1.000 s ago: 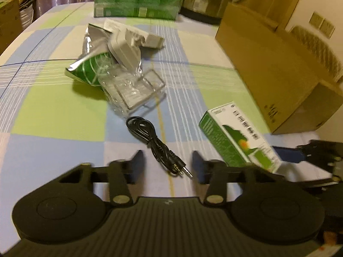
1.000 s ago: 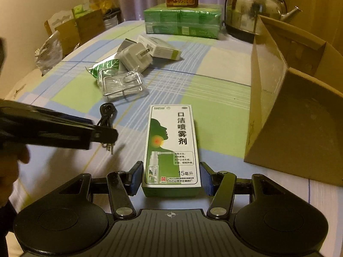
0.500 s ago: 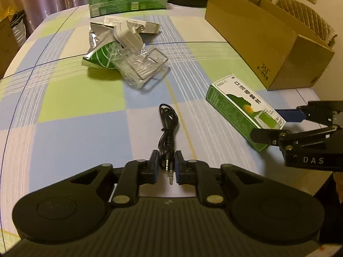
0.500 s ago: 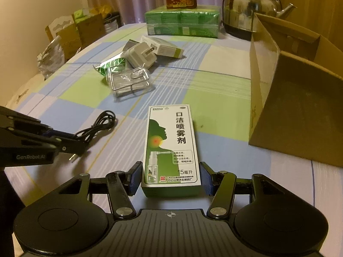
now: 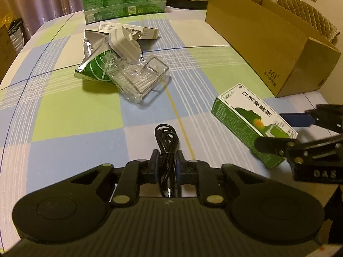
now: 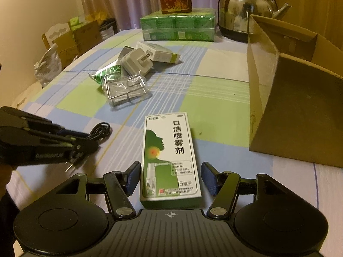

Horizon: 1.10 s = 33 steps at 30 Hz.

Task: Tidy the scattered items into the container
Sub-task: 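Grasp the coiled black cable with the left tool while the right tool holds the spray box, then carry the black cable and spray box with both tools over the cardboard box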

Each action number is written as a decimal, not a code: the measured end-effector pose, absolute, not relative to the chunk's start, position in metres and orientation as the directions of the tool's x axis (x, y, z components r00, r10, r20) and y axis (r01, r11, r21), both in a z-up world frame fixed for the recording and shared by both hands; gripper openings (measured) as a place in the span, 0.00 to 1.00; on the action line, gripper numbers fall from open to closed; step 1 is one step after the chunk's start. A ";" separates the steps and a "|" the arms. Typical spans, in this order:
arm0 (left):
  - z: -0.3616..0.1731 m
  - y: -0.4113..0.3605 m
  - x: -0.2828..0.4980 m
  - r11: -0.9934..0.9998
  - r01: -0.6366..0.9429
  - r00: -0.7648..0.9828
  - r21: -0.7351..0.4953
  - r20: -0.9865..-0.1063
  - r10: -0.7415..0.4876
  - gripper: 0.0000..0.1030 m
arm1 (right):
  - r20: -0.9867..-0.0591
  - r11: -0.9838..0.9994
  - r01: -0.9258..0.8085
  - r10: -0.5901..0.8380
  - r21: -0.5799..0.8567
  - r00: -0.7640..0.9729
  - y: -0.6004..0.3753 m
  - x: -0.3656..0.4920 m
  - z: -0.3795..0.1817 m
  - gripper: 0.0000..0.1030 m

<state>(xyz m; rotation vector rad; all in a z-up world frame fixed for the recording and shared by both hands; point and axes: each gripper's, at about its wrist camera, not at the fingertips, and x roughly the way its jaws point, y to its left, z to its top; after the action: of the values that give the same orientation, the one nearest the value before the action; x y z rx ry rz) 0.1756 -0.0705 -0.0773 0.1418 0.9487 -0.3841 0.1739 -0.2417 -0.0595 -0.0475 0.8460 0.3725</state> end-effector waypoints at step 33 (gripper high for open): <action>-0.034 -0.082 0.105 0.901 0.424 0.545 -0.091 -0.769 -0.333 0.10 | -0.709 0.963 -0.259 0.231 0.071 0.666 -0.252 0.111 -0.008 0.51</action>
<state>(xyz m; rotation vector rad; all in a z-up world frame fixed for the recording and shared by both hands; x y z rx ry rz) 0.1051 -0.0817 -0.0340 0.1106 0.8874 -0.4501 0.1108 -0.2522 -0.0079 -0.0366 0.7949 0.2764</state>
